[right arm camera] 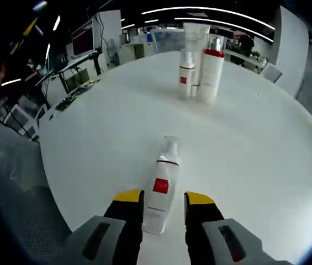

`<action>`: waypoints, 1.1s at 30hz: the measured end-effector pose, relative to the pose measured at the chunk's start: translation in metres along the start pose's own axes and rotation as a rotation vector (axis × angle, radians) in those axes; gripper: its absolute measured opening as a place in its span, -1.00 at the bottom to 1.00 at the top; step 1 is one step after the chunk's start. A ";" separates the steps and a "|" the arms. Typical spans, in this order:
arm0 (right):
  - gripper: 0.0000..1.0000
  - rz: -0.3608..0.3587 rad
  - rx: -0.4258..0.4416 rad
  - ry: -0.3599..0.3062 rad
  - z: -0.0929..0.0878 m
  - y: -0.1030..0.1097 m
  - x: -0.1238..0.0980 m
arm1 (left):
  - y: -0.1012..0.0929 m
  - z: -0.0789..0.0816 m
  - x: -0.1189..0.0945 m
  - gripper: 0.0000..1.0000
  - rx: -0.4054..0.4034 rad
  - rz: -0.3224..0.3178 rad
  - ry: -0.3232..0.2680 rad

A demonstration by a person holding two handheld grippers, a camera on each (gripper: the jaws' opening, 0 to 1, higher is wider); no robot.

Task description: Arrange the skincare products in the storage area until every visible bottle or jar stands upright without overlapping.

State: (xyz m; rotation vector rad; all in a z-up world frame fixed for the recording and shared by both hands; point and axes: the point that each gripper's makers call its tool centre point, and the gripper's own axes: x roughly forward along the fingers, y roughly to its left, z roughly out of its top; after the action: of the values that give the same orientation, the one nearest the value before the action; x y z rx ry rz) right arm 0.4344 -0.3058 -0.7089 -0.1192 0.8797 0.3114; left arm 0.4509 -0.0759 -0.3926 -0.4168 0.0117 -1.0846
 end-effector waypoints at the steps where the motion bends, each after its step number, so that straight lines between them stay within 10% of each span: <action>1: -0.57 -0.001 -0.002 0.003 -0.001 0.000 0.000 | -0.001 -0.001 0.001 -0.01 0.024 0.000 0.007; 4: -0.63 0.003 -0.005 0.010 -0.002 0.000 0.001 | 0.008 -0.017 0.001 0.08 0.099 0.065 0.117; 11: -0.68 0.007 -0.014 0.036 -0.008 0.001 0.002 | -0.005 -0.021 0.007 0.16 -0.039 -0.001 0.075; 29: -0.73 -0.003 0.002 0.041 -0.013 -0.003 0.002 | -0.016 -0.066 0.008 0.22 -0.133 -0.083 0.255; 33: -0.73 0.006 0.008 0.044 -0.017 -0.003 -0.001 | -0.032 -0.060 0.011 0.07 -0.262 -0.168 0.166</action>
State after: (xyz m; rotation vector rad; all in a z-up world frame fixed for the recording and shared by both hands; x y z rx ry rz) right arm 0.4228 -0.3129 -0.7191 -0.1159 0.9252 0.3118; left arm 0.4168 -0.1176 -0.4349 -0.5693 0.2720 -1.2867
